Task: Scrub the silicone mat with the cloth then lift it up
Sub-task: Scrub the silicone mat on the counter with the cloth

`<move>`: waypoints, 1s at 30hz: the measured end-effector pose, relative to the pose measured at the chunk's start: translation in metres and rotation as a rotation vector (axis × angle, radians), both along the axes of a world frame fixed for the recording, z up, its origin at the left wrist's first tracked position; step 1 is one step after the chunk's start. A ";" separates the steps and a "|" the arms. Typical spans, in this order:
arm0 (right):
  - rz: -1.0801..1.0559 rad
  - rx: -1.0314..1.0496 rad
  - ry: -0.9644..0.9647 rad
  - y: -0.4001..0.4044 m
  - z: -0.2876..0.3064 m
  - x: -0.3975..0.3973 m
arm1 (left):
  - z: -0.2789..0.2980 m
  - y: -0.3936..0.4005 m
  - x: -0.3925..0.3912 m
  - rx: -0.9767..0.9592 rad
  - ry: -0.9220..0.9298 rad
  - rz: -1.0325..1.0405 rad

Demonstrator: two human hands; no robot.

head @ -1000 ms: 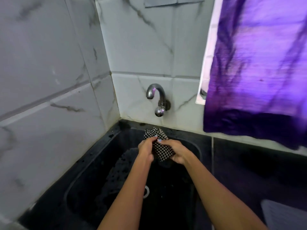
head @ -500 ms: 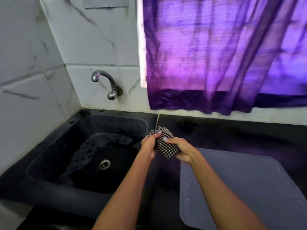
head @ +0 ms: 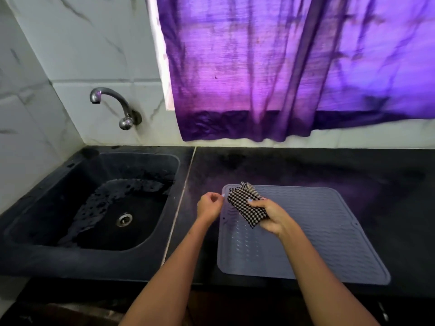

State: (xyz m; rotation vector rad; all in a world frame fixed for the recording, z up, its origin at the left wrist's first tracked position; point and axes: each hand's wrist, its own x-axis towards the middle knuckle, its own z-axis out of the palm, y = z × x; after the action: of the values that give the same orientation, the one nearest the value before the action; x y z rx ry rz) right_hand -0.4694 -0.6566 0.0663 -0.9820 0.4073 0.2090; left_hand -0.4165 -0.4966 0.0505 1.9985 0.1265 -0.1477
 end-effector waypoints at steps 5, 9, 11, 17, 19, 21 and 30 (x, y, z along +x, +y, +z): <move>-0.241 -0.870 -0.004 0.010 0.006 0.009 | -0.029 0.011 -0.006 0.668 -0.301 -0.426; -0.198 -1.367 -0.074 0.042 -0.004 0.009 | -0.052 0.020 0.007 0.927 -0.351 -0.622; -0.094 -1.477 -0.098 0.057 -0.020 0.007 | -0.055 0.022 0.013 0.974 -0.378 -0.679; 0.090 -1.737 -0.155 0.085 -0.064 0.001 | -0.068 0.028 0.018 1.000 -0.420 -0.739; 0.103 -1.772 -0.163 0.085 -0.070 0.000 | -0.072 0.028 0.018 0.980 -0.432 -0.730; 0.121 -1.828 -0.168 0.083 -0.078 0.003 | -0.074 0.028 0.019 0.966 -0.438 -0.726; 0.075 -1.251 -0.031 0.050 -0.032 0.021 | -0.070 0.028 0.018 0.908 -0.438 -0.705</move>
State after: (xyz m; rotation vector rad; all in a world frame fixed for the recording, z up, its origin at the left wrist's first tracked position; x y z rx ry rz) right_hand -0.4479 -0.6064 0.0344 -2.2267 0.4668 -0.0243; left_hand -0.3986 -0.4690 -0.0199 2.8407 -0.9562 -0.0999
